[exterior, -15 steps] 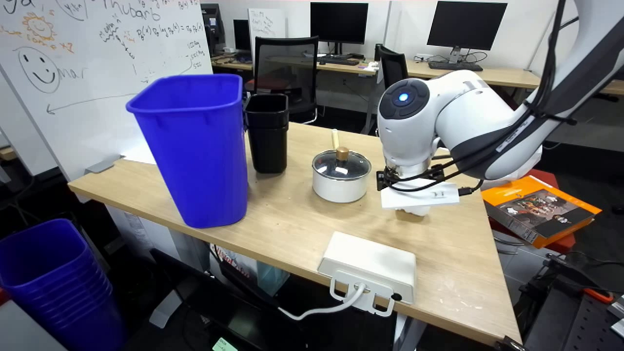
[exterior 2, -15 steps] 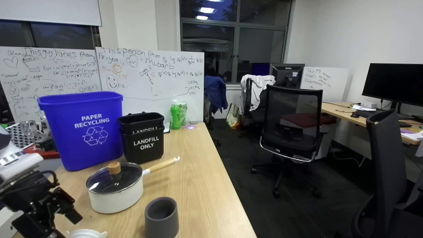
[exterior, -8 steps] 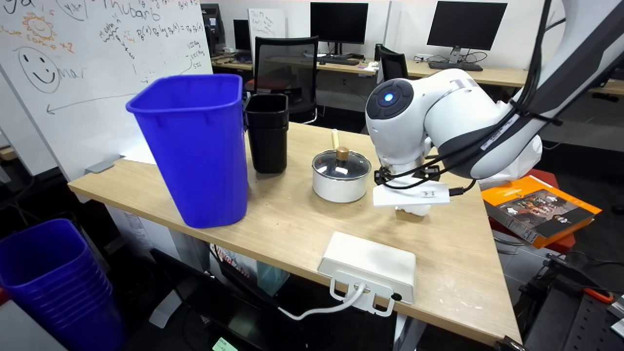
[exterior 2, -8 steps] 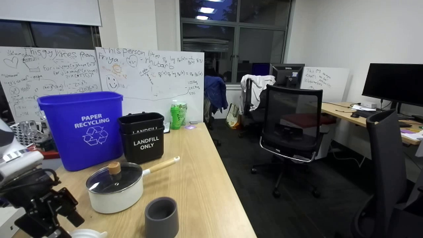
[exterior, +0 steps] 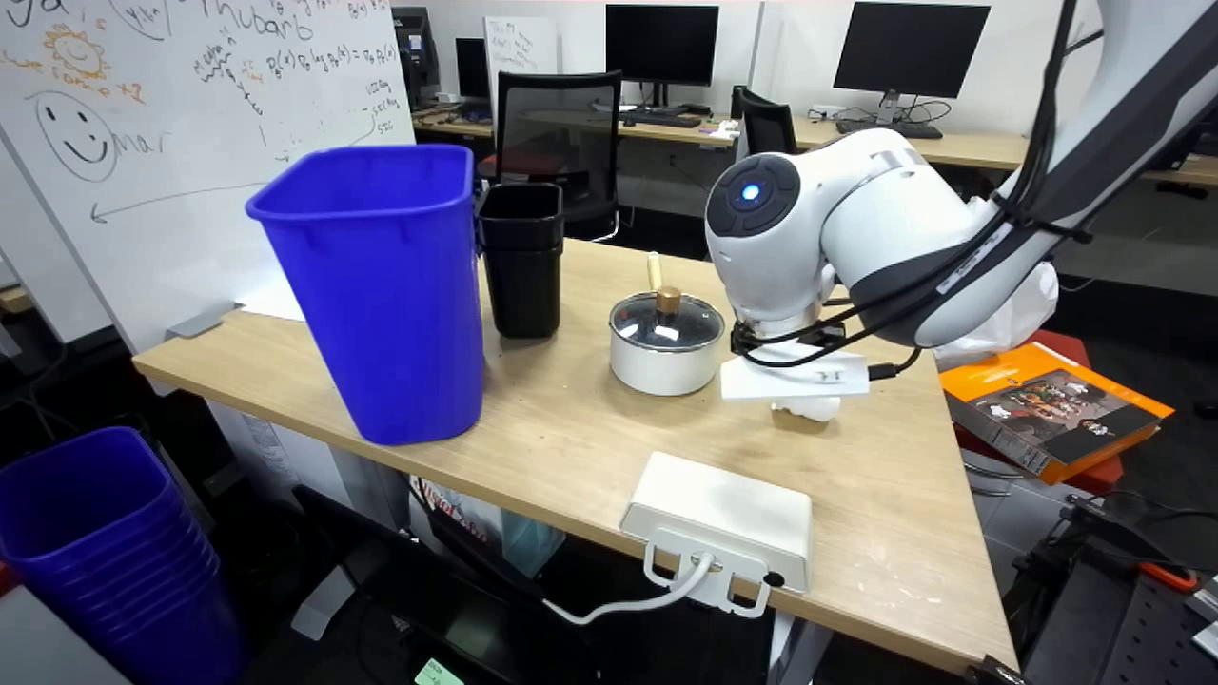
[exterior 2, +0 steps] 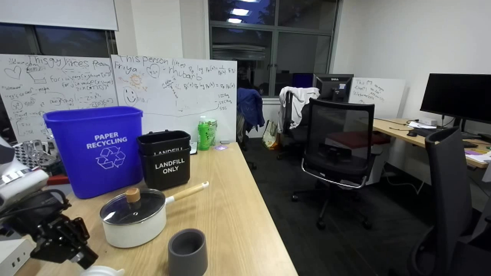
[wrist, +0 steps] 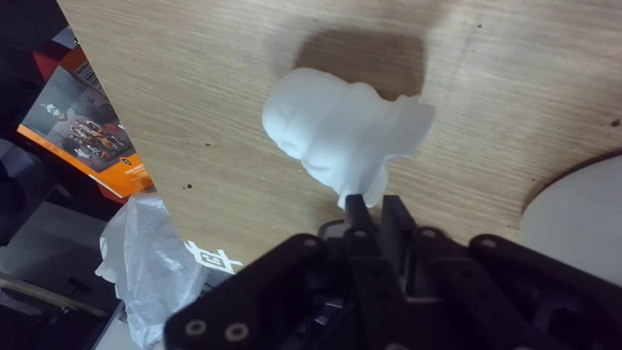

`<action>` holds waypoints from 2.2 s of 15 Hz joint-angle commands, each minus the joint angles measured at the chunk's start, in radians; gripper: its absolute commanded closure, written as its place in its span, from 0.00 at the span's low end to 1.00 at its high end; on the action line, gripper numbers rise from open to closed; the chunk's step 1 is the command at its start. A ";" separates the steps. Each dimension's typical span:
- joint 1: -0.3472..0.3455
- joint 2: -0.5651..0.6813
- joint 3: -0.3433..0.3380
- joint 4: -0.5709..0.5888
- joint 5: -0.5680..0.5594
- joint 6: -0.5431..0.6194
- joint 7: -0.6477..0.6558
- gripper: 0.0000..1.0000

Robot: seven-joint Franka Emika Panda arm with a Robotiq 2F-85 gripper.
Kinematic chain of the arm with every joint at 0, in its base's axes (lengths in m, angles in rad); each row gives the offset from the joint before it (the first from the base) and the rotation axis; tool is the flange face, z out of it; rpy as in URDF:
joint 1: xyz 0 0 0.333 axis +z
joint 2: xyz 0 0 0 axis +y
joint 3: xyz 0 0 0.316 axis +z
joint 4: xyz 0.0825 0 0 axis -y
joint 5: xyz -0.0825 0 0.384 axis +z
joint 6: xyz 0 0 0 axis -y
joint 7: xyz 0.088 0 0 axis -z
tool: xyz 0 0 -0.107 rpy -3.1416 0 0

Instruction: Pick up the white object and put in the gray thing

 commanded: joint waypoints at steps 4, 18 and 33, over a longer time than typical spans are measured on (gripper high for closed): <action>0.011 0.002 -0.004 -0.004 -0.004 -0.040 0.003 0.86; 0.009 -0.005 -0.007 -0.009 -0.013 -0.049 0.012 1.00; 0.002 -0.077 0.001 0.032 -0.086 -0.016 0.020 1.00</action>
